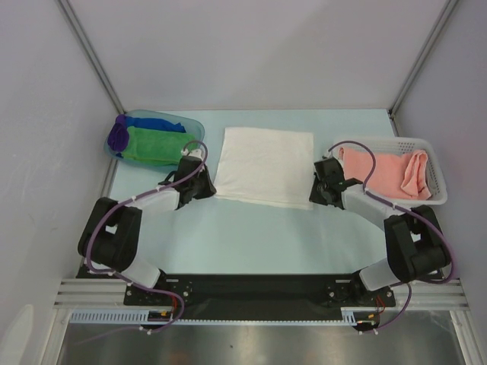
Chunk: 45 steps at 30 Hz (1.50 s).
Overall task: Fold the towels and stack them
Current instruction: Fold the towel
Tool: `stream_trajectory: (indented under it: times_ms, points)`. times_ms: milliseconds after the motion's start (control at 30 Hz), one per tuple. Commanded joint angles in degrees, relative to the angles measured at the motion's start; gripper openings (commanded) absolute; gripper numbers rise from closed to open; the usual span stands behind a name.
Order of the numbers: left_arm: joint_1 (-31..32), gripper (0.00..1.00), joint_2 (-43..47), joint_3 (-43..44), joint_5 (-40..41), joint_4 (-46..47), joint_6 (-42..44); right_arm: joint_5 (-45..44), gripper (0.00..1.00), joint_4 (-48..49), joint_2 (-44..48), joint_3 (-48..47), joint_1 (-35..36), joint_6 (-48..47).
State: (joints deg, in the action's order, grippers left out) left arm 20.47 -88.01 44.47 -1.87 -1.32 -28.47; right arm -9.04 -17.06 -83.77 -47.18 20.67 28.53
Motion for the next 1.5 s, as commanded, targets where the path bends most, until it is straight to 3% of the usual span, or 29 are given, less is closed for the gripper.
stream_trajectory:
  times_ms: [0,67,100,233,500,667,833,933,1067,1100,1167,1267,1467]
  points:
    - [0.2,0.09,-1.7,-1.0,0.3,4.0,-0.4,0.3,0.08,4.0,-1.2,2.3,0.4,1.0]
    - [0.3,0.16,-2.2,-1.4,0.1,4.4,-0.4,0.2,0.13,4.7,-1.3,3.4,0.3,1.0]
    - [0.2,0.24,-2.3,-1.7,0.3,4.7,-0.3,0.3,0.19,4.9,-1.1,3.8,0.4,1.1]
    - [0.3,0.36,-1.7,-1.9,1.2,4.1,0.3,0.0,0.31,4.8,0.0,4.6,0.3,1.0]
    - [0.2,0.45,-3.7,-0.8,1.1,3.6,1.3,1.4,0.48,5.0,0.4,4.6,1.0,1.3]
    - [0.4,0.49,-5.9,-1.0,1.1,4.8,1.1,0.8,0.54,5.9,-0.1,5.9,2.4,2.1]
    - [0.5,0.49,-8.1,-0.6,0.7,5.7,1.1,0.5,0.49,6.3,-0.8,6.5,3.0,2.6]
    - [0.6,0.4,-9.5,-0.5,0.7,6.2,1.0,0.2,0.42,6.7,-0.7,6.7,3.1,2.7]
    - [0.7,0.12,-10.6,-0.5,0.2,6.8,0.6,-0.5,0.3,6.5,-1.4,6.4,3.2,2.2]
    - [0.7,0.08,-10.6,-0.7,0.0,6.8,0.6,-0.4,0.21,6.5,-1.4,6.2,3.3,2.0]
    - [0.9,0.0,-9.8,-1.3,-0.2,6.5,0.4,-0.4,0.13,5.9,-1.2,6.2,3.3,2.0]
    - [1.5,0.0,-6.8,-3.0,0.8,4.3,0.4,-0.5,0.05,3.9,0.3,6.2,3.4,1.4]
    - [1.5,0.0,5.1,-10.8,1.5,-3.6,-0.6,0.6,0.03,-4.4,9.5,8.6,4.0,0.8]
